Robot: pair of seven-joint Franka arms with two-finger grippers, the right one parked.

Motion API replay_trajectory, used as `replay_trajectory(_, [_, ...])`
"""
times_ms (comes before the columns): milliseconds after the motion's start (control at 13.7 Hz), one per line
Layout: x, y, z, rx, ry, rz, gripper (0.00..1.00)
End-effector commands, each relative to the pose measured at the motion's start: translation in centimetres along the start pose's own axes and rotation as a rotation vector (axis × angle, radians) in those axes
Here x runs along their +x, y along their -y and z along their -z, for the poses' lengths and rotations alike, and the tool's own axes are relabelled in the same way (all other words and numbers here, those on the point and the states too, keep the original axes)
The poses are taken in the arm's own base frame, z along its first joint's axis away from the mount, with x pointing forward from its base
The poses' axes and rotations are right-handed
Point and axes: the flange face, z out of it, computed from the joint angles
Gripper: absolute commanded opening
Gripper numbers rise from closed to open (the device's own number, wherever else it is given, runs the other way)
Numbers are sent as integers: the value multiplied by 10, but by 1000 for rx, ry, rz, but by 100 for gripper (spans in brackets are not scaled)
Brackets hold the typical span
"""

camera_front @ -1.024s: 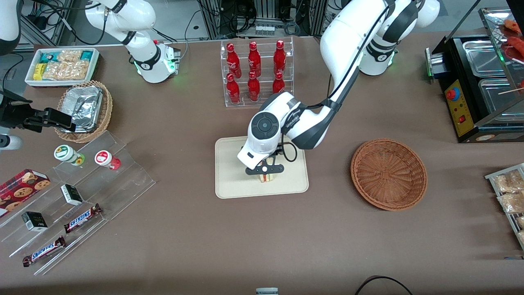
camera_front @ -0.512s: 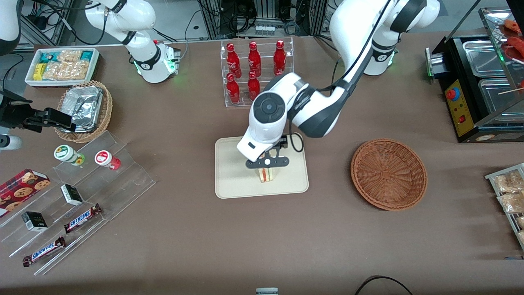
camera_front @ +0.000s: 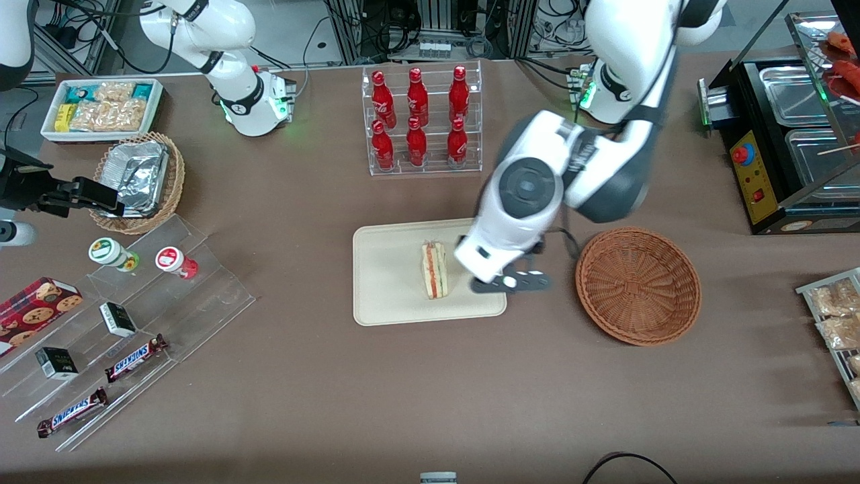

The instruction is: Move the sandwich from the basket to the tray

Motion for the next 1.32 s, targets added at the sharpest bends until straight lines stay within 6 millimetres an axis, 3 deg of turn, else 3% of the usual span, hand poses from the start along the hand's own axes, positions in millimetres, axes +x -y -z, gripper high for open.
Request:
replay_trajectory(0, [-2,50,18,-2,14,-41,100])
replay_trajectory(293, [4,111,52,1,32,-101,100])
replay_trajectory(805, [-1,153,69,9,59,-54,100])
replay_trajectory(1098, [-6,163,79,-3,59,-47,100])
replay_trajectory(1171, [3,194,82,-14,59,-2,100])
replay_trajectory(1244, [0,197,87,-32,61,-10,100])
